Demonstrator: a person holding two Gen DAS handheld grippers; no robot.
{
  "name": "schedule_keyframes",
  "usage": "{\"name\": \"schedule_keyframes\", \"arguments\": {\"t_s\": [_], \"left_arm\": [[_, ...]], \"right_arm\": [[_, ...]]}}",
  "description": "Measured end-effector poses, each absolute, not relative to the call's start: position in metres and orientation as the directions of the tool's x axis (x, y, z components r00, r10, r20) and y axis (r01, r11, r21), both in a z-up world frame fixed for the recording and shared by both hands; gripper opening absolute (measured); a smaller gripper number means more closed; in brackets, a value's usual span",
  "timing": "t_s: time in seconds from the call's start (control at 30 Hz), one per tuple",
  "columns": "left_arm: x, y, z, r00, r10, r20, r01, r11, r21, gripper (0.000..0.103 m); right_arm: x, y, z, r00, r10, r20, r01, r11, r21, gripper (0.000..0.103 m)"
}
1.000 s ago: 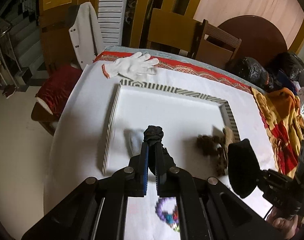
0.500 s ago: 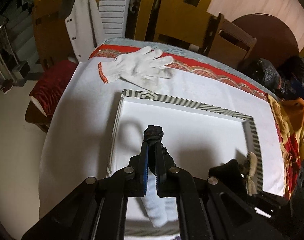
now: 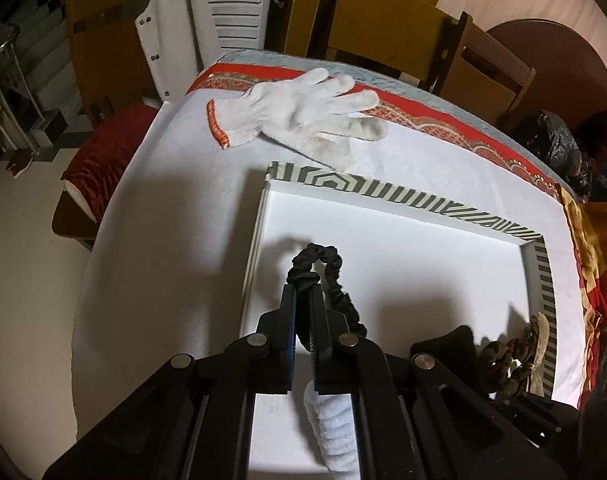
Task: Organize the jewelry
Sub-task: 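Carry both black items into the striped tray and open both tools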
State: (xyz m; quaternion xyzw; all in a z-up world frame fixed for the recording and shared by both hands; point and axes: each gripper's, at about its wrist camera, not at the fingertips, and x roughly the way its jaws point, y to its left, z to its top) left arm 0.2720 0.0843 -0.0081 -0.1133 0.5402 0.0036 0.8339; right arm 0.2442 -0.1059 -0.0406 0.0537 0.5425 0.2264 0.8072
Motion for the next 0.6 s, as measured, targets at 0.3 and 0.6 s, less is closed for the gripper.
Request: {"name": "schedule_keyframes", "arguments": {"t_s": [0.3,0.6], "left_arm": [[0.268,0.084,-0.012,0.41,-0.065,-0.91,-0.137,0.982,-0.132,0.006],[0.258,0.088,-0.003,0.436,-0.152,-0.887,-0.129,0.965,-0.228,0.035]], "right_arm": [[0.246,-0.109,-0.045,0.295,0.412,-0.862,-0.284,0.899,0.333,0.04],[0.234,-0.127,-0.029,0.327,0.443,-0.834,-0.257,0.892,0.373,0.055]]}}
